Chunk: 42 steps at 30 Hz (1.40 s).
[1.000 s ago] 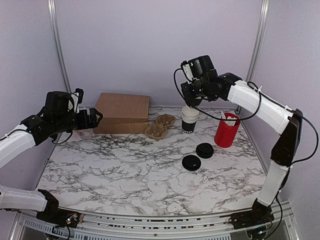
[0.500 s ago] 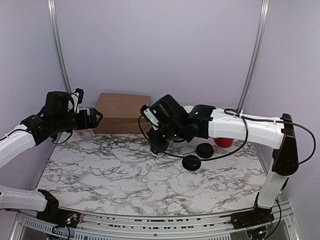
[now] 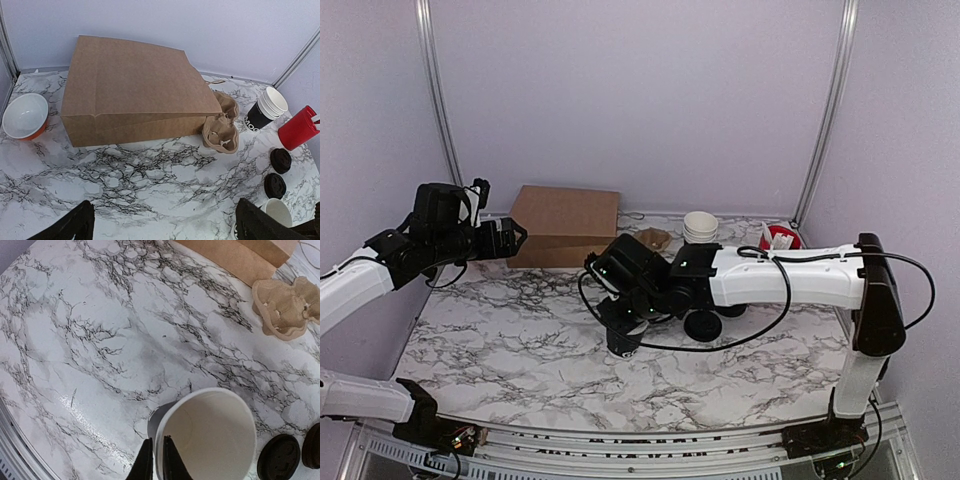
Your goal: Pack the takeout coffee
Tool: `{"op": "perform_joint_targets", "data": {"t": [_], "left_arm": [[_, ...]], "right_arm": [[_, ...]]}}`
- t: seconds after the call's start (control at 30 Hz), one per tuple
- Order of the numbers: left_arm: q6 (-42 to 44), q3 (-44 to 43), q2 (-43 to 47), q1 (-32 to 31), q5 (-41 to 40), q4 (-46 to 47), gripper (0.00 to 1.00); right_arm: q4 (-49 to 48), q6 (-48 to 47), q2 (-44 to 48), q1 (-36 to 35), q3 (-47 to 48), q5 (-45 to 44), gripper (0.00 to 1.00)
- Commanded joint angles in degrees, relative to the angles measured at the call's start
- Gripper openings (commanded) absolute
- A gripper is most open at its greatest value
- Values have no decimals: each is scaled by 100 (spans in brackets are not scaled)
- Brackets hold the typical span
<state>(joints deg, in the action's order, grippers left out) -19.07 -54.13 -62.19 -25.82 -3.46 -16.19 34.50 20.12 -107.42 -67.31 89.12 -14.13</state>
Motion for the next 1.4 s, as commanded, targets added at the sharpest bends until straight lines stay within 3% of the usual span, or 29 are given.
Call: {"op": "perform_joint_targets", "data": {"t": [0.0, 0.67, 0.77, 1.03, 1.37], "left_arm": [[-16, 39, -12, 28, 0, -25, 99], [-27, 50, -3, 33, 54, -20, 99], [-24, 43, -8, 31, 56, -21, 99], [-27, 42, -6, 27, 65, -23, 99], [-32, 47, -36, 28, 90, -22, 99]], "right_arm": [[-126, 200, 52, -50, -47, 23, 14], [56, 114, 751, -34, -18, -409, 37], [99, 43, 962, 98, -77, -418, 46], [267, -401, 1688, 1215, -838, -195, 68], [-58, -958, 1921, 2728, -1888, 997, 73]]}}
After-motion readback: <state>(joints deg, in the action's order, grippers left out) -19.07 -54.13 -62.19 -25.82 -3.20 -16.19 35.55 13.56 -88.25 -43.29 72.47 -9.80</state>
